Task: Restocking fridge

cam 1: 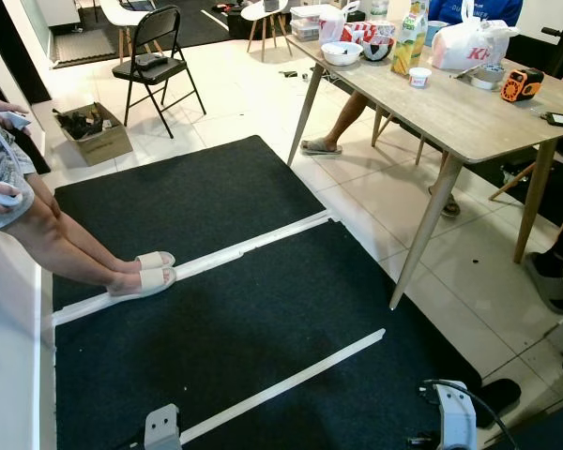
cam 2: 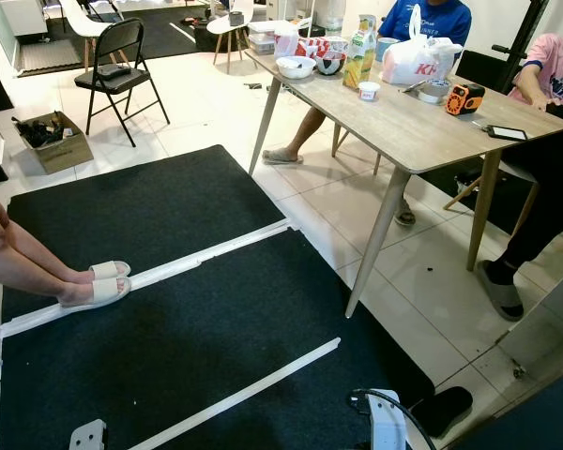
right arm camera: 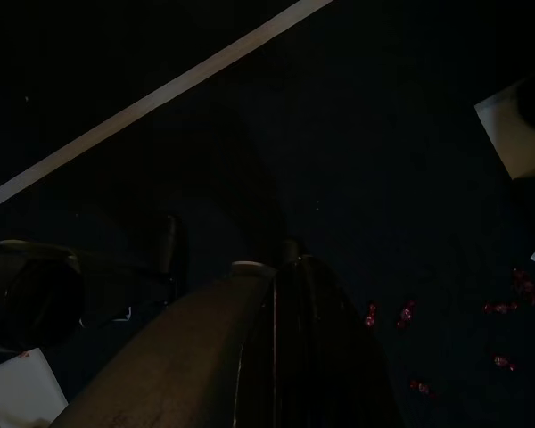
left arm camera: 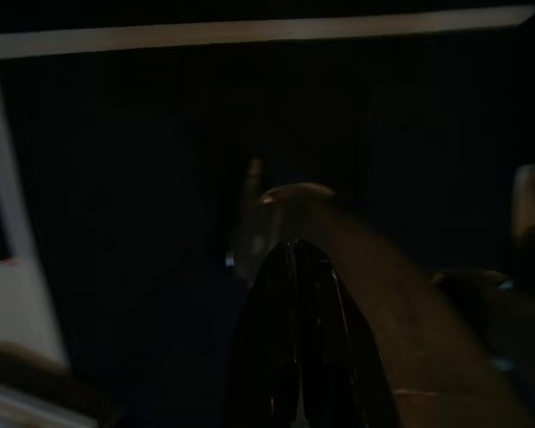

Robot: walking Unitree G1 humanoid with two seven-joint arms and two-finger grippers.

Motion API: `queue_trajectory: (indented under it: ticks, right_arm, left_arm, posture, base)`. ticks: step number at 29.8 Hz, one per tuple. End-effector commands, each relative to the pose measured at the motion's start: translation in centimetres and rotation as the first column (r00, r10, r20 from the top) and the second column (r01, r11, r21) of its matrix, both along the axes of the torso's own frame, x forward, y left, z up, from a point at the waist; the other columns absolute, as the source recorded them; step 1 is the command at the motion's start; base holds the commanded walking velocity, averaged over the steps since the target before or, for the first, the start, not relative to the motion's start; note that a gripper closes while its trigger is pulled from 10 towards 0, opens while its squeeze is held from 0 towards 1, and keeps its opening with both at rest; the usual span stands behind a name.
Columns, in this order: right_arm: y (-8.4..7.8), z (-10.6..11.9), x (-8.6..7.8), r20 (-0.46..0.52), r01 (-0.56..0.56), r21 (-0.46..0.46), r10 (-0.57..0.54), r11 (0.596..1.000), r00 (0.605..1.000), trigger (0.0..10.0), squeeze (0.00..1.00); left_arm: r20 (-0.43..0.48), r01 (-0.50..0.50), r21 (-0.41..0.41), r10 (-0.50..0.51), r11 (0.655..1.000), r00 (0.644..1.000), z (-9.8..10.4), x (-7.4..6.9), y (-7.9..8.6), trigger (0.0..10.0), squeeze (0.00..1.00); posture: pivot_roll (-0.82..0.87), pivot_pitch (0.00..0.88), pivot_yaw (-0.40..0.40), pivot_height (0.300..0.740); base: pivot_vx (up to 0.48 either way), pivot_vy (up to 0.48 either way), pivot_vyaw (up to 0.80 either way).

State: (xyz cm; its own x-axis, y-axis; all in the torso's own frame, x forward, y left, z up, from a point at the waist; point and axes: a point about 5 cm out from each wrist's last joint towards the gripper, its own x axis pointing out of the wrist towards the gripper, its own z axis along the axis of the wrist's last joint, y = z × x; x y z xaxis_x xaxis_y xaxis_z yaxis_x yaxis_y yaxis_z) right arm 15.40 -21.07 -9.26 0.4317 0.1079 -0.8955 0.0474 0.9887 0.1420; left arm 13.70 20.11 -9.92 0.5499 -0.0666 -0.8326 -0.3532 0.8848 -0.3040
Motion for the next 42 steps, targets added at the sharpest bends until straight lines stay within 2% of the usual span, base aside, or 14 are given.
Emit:
queue_trajectory:
  ticks: [1, 5, 10, 21, 27, 32, 42]
  right_arm:
    - [-0.1, 0.1, 0.1, 0.013, 0.004, 0.002, -0.004, 1.000, 1.000, 10.0, 0.00]
    - [-0.2, 0.2, 0.3, 0.014, -0.004, -0.007, 0.004, 1.000, 1.000, 10.0, 0.00]
    - [-0.5, 0.4, 0.8, 0.033, -0.006, -0.018, 0.006, 1.000, 0.999, 10.0, 0.00]
    - [-0.5, 0.5, 0.9, 0.029, -0.043, -0.025, 0.043, 0.999, 0.999, 10.0, 0.00]
    - [-1.0, 0.5, 0.6, 0.023, -0.029, -0.038, 0.030, 0.999, 0.999, 10.0, 0.00]
    - [-1.2, 0.6, 0.9, 0.035, -0.009, -0.051, 0.010, 0.999, 0.999, 10.0, 0.00]
    - [-1.4, 0.6, 1.0, 0.036, 0.019, -0.063, -0.017, 0.998, 0.999, 10.0, 0.00]
  left_arm:
    - [0.027, -0.017, -0.040, 0.018, 0.999, 0.999, 0.2, 0.6, -0.6, 10.0, 0.00]
    - [0.051, -0.008, -0.047, 0.011, 0.999, 0.999, 0.5, 1.4, -0.8, 10.0, 0.00]
    - [0.055, -0.003, -0.048, 0.006, 0.999, 0.998, 0.5, 1.7, -0.9, 10.0, 0.00]
    - [0.022, 0.011, -0.047, -0.010, 0.999, 1.000, 0.1, 0.5, -1.2, 10.0, 0.00]
    - [-0.008, -0.020, -0.034, 0.020, 0.999, 1.000, -0.3, -0.4, -1.0, 10.0, 0.00]
    - [-0.016, -0.010, -0.024, 0.010, 1.000, 1.000, -0.3, -0.6, -0.9, 10.0, 0.00]
    - [-0.010, -0.002, -0.009, 0.002, 1.000, 1.000, -0.2, -0.3, -0.5, 10.0, 0.00]
  posture:
    - [-0.01, 0.000, -0.004, 0.740]
    - [-0.02, 0.000, -0.005, 0.740]
    - [-0.02, 0.000, -0.009, 0.740]
    - [-0.02, 0.000, -0.017, 0.740]
    - [-0.03, 0.000, -0.010, 0.740]
    - [-0.03, 0.000, -0.007, 0.740]
    - [-0.04, 0.000, 0.000, 0.740]
  base:
    - [0.000, 0.000, 0.00]
    - [0.000, 0.000, 0.00]
    - [0.000, 0.000, 0.08]
    - [0.000, 0.000, 0.80]
    - [0.000, 0.000, 0.80]
    - [0.000, 0.000, 0.80]
    - [0.000, 0.000, 0.00]
